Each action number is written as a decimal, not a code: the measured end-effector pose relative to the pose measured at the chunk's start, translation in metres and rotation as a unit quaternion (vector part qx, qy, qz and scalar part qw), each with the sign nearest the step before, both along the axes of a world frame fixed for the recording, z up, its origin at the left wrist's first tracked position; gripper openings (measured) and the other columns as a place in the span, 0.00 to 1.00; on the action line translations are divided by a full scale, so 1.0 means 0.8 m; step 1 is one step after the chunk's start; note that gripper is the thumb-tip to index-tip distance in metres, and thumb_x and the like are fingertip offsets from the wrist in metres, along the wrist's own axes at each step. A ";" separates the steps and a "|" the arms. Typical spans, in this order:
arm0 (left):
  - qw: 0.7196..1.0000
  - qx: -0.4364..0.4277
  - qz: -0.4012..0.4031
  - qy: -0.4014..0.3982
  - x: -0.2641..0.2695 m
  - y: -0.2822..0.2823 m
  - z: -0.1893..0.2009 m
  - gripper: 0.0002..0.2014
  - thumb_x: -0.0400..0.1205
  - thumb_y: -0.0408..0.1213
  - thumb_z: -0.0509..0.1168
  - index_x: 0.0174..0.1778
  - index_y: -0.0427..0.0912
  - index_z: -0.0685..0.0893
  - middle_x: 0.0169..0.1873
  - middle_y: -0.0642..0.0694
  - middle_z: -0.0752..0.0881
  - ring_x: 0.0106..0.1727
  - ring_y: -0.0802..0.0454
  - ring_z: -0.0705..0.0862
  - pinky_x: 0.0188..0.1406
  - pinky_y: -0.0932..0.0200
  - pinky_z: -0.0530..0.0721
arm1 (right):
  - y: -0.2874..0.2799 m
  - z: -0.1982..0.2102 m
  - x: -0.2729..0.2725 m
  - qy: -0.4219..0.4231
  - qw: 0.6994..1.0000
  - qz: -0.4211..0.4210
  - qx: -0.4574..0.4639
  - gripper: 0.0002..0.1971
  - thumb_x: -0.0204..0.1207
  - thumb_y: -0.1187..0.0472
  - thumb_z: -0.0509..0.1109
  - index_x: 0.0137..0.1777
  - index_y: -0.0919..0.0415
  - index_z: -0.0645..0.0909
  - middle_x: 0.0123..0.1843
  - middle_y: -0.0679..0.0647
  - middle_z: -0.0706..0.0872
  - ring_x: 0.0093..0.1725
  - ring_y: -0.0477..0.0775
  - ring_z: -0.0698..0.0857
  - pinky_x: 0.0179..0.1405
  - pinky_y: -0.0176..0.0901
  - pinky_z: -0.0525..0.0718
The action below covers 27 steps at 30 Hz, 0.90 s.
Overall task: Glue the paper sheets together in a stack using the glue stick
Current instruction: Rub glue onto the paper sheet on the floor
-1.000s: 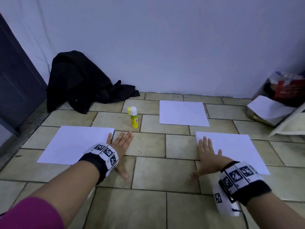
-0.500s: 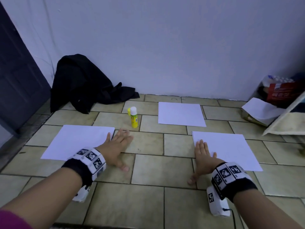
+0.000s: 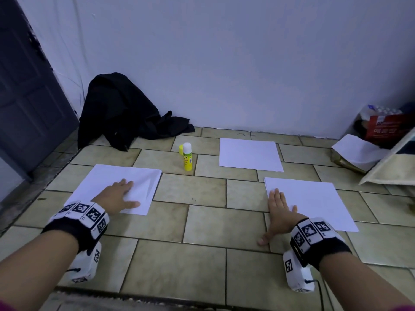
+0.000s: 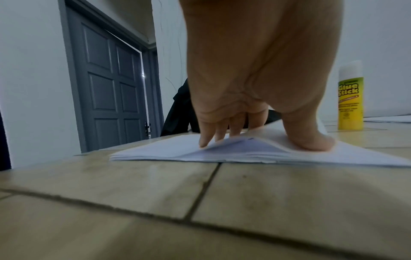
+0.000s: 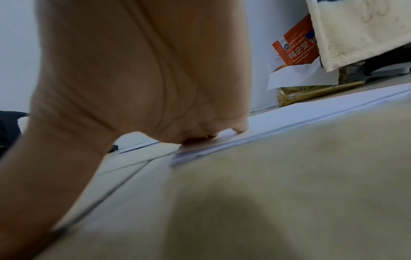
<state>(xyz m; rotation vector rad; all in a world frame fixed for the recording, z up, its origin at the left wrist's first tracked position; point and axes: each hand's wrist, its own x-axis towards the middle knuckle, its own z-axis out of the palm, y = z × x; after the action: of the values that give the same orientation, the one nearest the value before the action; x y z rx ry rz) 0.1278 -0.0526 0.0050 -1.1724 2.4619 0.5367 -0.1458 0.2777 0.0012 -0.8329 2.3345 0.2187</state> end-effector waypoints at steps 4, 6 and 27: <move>0.981 -0.166 0.012 0.101 -0.005 0.005 0.014 0.21 0.86 0.46 0.57 0.74 0.44 0.75 0.56 0.42 0.86 0.53 0.42 0.84 0.51 0.51 0.82 | 0.000 -0.001 0.000 0.009 1.000 0.001 -0.002 0.79 0.53 0.35 0.82 0.79 0.66 0.21 0.81 0.58 0.22 0.81 0.58 0.26 0.79 0.68 0.40; 0.956 -0.258 -0.033 0.134 -0.017 0.023 0.037 0.18 0.85 0.45 0.56 0.69 0.45 0.78 0.43 0.45 0.86 0.39 0.44 0.83 0.35 0.55 0.80 | 0.000 -0.002 -0.001 0.012 1.000 0.002 -0.003 0.79 0.53 0.35 0.82 0.79 0.66 0.21 0.81 0.58 0.22 0.81 0.57 0.26 0.79 0.68 0.39; 0.958 -0.052 -0.282 0.029 -0.140 0.180 0.009 0.21 0.86 0.39 0.59 0.76 0.43 0.70 0.73 0.44 0.69 0.70 0.43 0.68 0.63 0.49 0.76 | -0.013 0.046 -0.019 0.131 0.974 -0.054 -0.179 0.39 0.67 0.36 0.75 0.73 0.57 0.73 0.74 0.49 0.75 0.71 0.50 0.75 0.66 0.44 0.74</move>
<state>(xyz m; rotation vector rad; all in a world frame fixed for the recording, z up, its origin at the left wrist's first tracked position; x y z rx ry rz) 0.0158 0.0917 0.0123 -0.4407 2.7318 0.2758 -0.1612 0.2673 0.0380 -0.8865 2.7063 -0.1538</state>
